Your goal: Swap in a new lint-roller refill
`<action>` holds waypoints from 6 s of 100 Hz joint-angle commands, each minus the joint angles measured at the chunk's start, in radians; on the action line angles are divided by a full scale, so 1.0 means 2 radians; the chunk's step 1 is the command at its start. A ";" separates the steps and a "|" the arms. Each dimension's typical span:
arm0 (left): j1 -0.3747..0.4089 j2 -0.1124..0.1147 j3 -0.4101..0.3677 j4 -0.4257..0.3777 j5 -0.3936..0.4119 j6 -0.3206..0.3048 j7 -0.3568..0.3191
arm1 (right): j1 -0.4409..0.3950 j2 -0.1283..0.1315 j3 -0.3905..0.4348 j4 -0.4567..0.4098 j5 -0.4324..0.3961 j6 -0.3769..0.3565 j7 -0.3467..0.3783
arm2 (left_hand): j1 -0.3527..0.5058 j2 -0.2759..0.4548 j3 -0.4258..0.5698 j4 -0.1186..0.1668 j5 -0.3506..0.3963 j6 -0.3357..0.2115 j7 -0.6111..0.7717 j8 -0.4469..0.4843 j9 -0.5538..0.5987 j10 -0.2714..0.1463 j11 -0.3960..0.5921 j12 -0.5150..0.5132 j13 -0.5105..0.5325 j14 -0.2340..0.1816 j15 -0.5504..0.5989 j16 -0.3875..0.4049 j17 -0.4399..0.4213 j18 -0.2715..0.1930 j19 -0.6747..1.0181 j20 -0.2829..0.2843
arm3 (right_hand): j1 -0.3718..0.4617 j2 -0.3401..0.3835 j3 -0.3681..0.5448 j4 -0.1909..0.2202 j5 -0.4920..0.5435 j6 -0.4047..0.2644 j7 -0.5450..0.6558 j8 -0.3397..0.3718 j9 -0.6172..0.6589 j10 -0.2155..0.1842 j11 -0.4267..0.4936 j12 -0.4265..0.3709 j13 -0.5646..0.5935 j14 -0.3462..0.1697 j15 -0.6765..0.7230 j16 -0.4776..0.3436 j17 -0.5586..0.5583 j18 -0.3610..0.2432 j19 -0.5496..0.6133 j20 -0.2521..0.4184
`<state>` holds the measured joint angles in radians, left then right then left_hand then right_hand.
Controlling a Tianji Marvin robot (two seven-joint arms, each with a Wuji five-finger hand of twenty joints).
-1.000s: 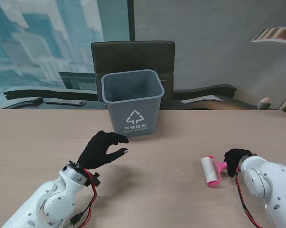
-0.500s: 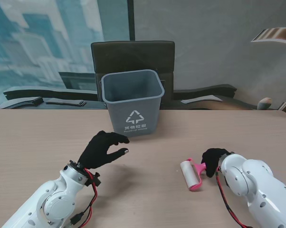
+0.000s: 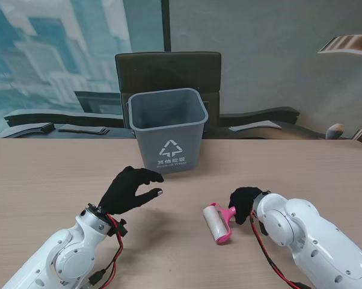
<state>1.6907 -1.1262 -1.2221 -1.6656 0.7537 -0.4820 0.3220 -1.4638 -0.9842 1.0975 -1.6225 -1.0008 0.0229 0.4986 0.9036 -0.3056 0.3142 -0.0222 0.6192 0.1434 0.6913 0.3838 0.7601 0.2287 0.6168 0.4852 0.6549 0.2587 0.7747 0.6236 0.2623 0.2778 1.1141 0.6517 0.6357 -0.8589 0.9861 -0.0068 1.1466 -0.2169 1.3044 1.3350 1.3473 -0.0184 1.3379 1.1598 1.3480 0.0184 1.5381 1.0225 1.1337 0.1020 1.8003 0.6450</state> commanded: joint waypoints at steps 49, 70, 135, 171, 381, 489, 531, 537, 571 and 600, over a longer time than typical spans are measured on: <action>0.001 0.000 0.000 -0.001 0.003 0.001 -0.009 | -0.031 -0.004 0.058 0.020 -0.097 -0.009 -0.001 | 0.013 -0.014 0.007 0.008 0.002 -0.011 0.010 -0.004 0.009 -0.012 0.009 0.011 0.009 -0.007 0.014 0.005 0.001 0.001 0.015 0.010 | 0.004 0.006 0.018 -0.010 0.008 0.015 -0.005 0.011 0.030 0.047 0.026 0.009 -0.010 -0.191 0.106 0.023 0.042 -0.112 0.147 0.013; 0.000 0.000 0.002 -0.001 -0.002 0.008 -0.013 | -0.056 -0.004 0.109 0.039 -0.160 -0.002 -0.008 | 0.013 -0.013 0.007 0.008 0.002 -0.011 0.010 -0.005 0.008 -0.012 0.009 0.011 0.009 -0.006 0.014 0.005 0.001 0.001 0.015 0.010 | 0.004 0.005 0.018 -0.011 0.008 0.014 -0.005 0.011 0.030 0.047 0.025 0.009 -0.010 -0.190 0.106 0.022 0.041 -0.111 0.146 0.011; -0.003 0.000 0.004 0.001 -0.010 0.018 -0.019 | -0.086 -0.009 0.149 0.023 -0.186 0.017 -0.044 | 0.013 -0.013 0.008 0.008 0.001 -0.009 0.009 -0.004 0.006 -0.012 0.008 0.011 0.007 -0.006 0.014 0.006 0.000 0.001 0.016 0.010 | 0.005 0.003 0.019 -0.012 0.008 0.016 -0.007 0.013 0.028 0.050 0.024 0.009 -0.010 -0.186 0.107 0.020 0.040 -0.102 0.144 0.006; 0.001 0.000 -0.002 -0.001 -0.007 0.019 -0.016 | -0.038 -0.007 0.082 0.011 -0.112 -0.017 -0.017 | 0.014 -0.012 0.008 0.008 0.001 -0.010 0.009 -0.004 0.006 -0.011 0.008 0.011 0.007 -0.006 0.014 0.006 0.000 0.001 0.016 0.009 | 0.004 0.003 0.018 -0.013 0.008 0.016 -0.007 0.013 0.028 0.050 0.024 0.009 -0.010 -0.185 0.107 0.019 0.040 -0.102 0.144 0.004; -0.007 0.000 0.007 0.011 -0.015 0.019 -0.025 | -0.057 -0.009 0.076 0.003 -0.124 -0.020 -0.052 | 0.015 -0.011 0.005 0.008 0.002 -0.010 0.010 -0.005 0.007 -0.011 0.009 0.011 0.008 -0.005 0.015 0.006 -0.001 0.002 0.017 0.010 | -0.001 0.008 0.013 -0.020 0.004 0.016 -0.014 0.017 0.019 0.054 0.021 0.007 -0.010 -0.181 0.106 0.007 0.038 -0.094 0.135 -0.002; -0.010 0.000 0.011 0.013 -0.019 0.022 -0.030 | 0.023 -0.036 0.052 0.109 0.037 0.092 -0.197 | 0.018 -0.009 0.006 0.009 0.002 -0.010 0.009 -0.004 0.007 -0.011 0.009 0.011 0.008 -0.006 0.015 0.006 0.000 0.001 0.017 0.010 | 0.009 0.000 0.003 -0.055 -0.037 0.045 -0.062 -0.027 -0.049 0.095 -0.044 -0.051 -0.013 -0.074 0.009 -0.108 -0.016 0.029 0.034 -0.056; -0.010 0.000 0.013 0.012 -0.020 0.022 -0.030 | 0.021 -0.032 0.054 0.117 0.047 0.085 -0.174 | 0.018 -0.008 0.004 0.009 0.001 -0.010 0.010 -0.006 0.007 -0.012 0.009 0.011 0.007 -0.006 0.015 0.006 0.000 0.001 0.017 0.010 | 0.016 -0.036 -0.034 -0.081 -0.151 0.066 -0.184 -0.224 -0.182 0.138 -0.228 -0.209 -0.107 0.063 -0.344 -0.233 -0.220 0.098 -0.128 -0.033; -0.010 0.000 0.012 0.012 -0.019 0.021 -0.029 | 0.016 -0.031 0.059 0.110 0.044 0.085 -0.164 | 0.017 -0.007 0.004 0.008 0.000 -0.010 0.009 -0.006 0.006 -0.012 0.008 0.011 0.007 -0.006 0.015 0.006 0.000 0.001 0.017 0.010 | 0.004 -0.026 -0.033 -0.072 -0.163 0.082 -0.263 -0.243 -0.215 0.138 -0.261 -0.244 -0.151 0.070 -0.400 -0.242 -0.274 0.107 -0.176 -0.025; -0.005 0.000 0.007 0.010 -0.014 0.016 -0.022 | -0.019 -0.024 0.091 0.074 0.027 0.077 -0.118 | 0.006 -0.001 0.002 0.010 -0.006 -0.004 0.001 -0.008 0.000 -0.010 0.006 0.010 0.004 -0.005 0.012 0.005 -0.001 0.000 0.016 0.009 | -0.033 0.003 -0.062 -0.039 -0.248 0.091 -0.441 -0.287 -0.404 0.131 -0.375 -0.335 -0.402 0.080 -0.562 -0.297 -0.508 0.098 -0.376 -0.042; 0.002 -0.003 0.000 -0.006 -0.021 0.027 -0.019 | -0.072 -0.031 0.144 0.007 0.014 0.048 -0.163 | -0.007 0.004 0.008 0.013 -0.010 0.001 -0.018 -0.005 -0.011 -0.006 -0.007 0.003 -0.004 -0.004 -0.002 -0.002 -0.005 -0.001 0.009 0.006 | -0.034 0.012 -0.073 -0.035 -0.262 0.098 -0.447 -0.304 -0.426 0.134 -0.386 -0.347 -0.414 0.083 -0.572 -0.305 -0.513 0.101 -0.404 -0.037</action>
<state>1.6877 -1.1251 -1.2205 -1.6529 0.7285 -0.4421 0.2937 -1.5773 -1.0424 1.3717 -1.5494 -0.9648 0.1439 0.1819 0.9012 -0.3058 0.3142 -0.0159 0.6179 0.1453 0.6734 0.3733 0.7602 0.2284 0.6172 0.4852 0.6549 0.2587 0.7761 0.6241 0.2626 0.2851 1.1249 0.6518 0.5734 -0.8429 0.8520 -0.1121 0.6435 -0.0265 0.4181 0.7349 0.5183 0.2416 0.5702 0.4714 0.5055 0.1679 0.3868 0.4217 0.1016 0.2915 0.9983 0.5691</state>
